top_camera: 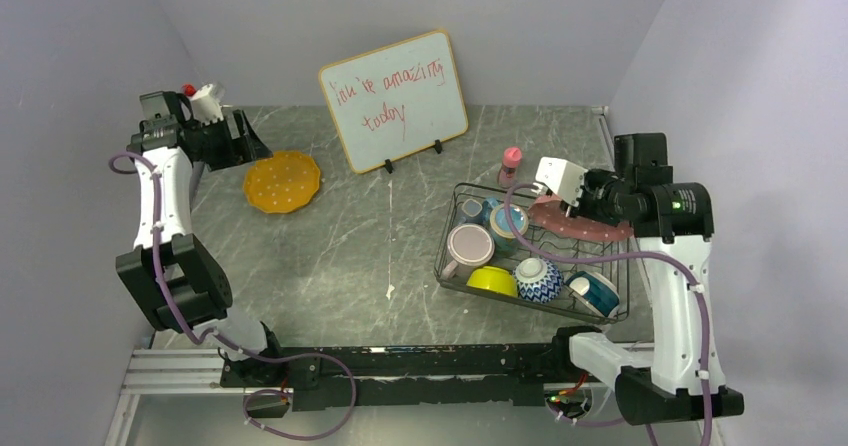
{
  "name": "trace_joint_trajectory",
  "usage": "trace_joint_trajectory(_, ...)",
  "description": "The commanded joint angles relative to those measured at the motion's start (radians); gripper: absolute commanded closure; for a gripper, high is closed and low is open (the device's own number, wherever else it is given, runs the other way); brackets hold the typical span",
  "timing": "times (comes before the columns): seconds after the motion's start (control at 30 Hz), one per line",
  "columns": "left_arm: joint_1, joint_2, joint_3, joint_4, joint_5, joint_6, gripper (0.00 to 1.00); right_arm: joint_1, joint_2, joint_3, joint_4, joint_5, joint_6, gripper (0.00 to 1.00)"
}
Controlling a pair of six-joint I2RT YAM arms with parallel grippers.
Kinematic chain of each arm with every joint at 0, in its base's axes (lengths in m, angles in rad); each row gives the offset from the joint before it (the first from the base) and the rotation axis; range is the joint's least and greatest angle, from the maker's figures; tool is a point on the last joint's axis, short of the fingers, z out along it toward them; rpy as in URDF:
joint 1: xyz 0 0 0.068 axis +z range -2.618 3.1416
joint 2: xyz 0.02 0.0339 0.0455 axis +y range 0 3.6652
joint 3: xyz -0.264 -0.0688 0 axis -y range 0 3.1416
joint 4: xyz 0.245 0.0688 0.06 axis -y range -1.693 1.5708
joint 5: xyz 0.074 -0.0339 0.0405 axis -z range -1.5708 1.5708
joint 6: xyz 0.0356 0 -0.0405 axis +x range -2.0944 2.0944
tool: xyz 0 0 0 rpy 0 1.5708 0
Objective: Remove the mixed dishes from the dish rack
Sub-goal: Pick up the plate from the dish rack.
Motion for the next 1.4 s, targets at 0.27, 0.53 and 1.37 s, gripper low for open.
trace_joint_trajectory(0.27,-0.102,-0.116,-0.045,0.091,0.178,-0.017,0.15,-0.003,-0.019,0.245,0.114,-0.243,0.185,1.00)
trace_joint_trajectory(0.53,-0.219,-0.179,-0.058,0.127,0.353,-0.012,0.14,-0.002,-0.009,0.204,0.360,-0.473,0.539,1.00)
trace_joint_trajectory(1.37,-0.737,-0.146,-0.088,0.519,0.423,-0.169,0.07,0.071,0.043,-0.272,1.113,-0.946,1.401,1.00)
